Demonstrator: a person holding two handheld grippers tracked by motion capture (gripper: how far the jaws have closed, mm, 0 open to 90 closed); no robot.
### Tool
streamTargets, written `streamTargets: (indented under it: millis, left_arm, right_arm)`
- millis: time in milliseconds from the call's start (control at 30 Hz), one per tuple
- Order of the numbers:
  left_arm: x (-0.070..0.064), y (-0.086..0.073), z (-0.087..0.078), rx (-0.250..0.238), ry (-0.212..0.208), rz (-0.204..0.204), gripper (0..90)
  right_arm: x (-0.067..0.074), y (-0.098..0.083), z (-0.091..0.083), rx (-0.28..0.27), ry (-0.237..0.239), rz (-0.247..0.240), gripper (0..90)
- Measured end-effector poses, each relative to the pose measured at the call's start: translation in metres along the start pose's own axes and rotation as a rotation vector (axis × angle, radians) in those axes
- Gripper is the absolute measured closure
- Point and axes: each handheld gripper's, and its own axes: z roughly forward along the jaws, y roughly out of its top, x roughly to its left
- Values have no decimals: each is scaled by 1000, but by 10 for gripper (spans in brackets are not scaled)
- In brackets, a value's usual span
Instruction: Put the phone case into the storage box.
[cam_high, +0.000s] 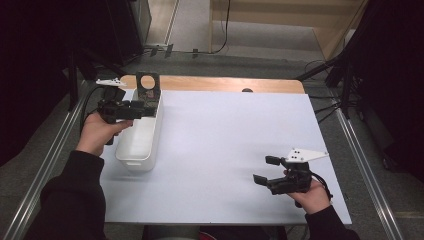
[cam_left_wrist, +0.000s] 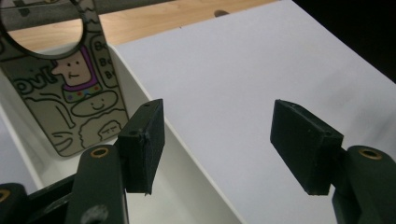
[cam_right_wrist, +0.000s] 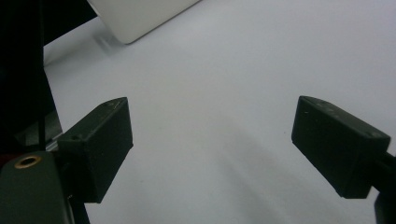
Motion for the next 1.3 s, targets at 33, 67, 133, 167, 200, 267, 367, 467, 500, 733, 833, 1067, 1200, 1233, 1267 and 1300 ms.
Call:
streamTargets:
  millis: [33,67,133,167,200,267,367,467,500,733,833,1067,1200,1233,1267,1300]
  left_arm:
    - [-2,-1,0,0,-5,5,349]
    - [-4,-2,1,-2,-10,9,348]
    - [-6,-4,1,-1,-20,14,320]
    - [-6,-5,1,2,-20,13,312]
    - [-6,-6,1,2,-19,13,312]
    - [-7,-7,1,3,-19,13,312]
    - [-9,-10,0,-1,-24,15,312]
    - [-11,-13,-1,-6,-30,18,312]
    - [-11,-14,-1,-10,-38,10,312]
    - [-14,-24,-5,-11,-47,9,312]
    - [-15,-28,-6,-11,-42,17,312]
    - [-18,-38,-6,-1,-56,20,311]
    - [-21,-43,-8,-5,-65,22,311]
    - [-21,-44,-8,-7,-64,23,312]
    - [-22,-45,-8,-5,-64,23,311]
    - [-22,-46,-8,-6,-61,26,311]
  right_arm:
    - [0,0,0,0,0,0,115]
    - [0,0,0,-1,0,0,114]
    - [1,0,0,-2,3,2,115]
    - [1,0,0,-3,6,4,114]
    - [1,1,0,-8,8,3,114]
    - [1,1,-1,-13,8,1,115]
    - [1,1,0,-10,6,0,115]
    - [1,1,-1,-14,8,6,114]
    - [1,1,-1,-12,8,7,115]
    - [2,2,-1,-15,5,-1,114]
    - [2,2,0,-10,6,-1,115]
    - [2,2,-1,-10,5,-1,114]
    - [3,2,0,-11,4,0,114]
    - [3,2,0,-11,5,-2,114]
    - [3,2,0,-10,6,-1,114]
    - [3,2,0,-8,7,1,115]
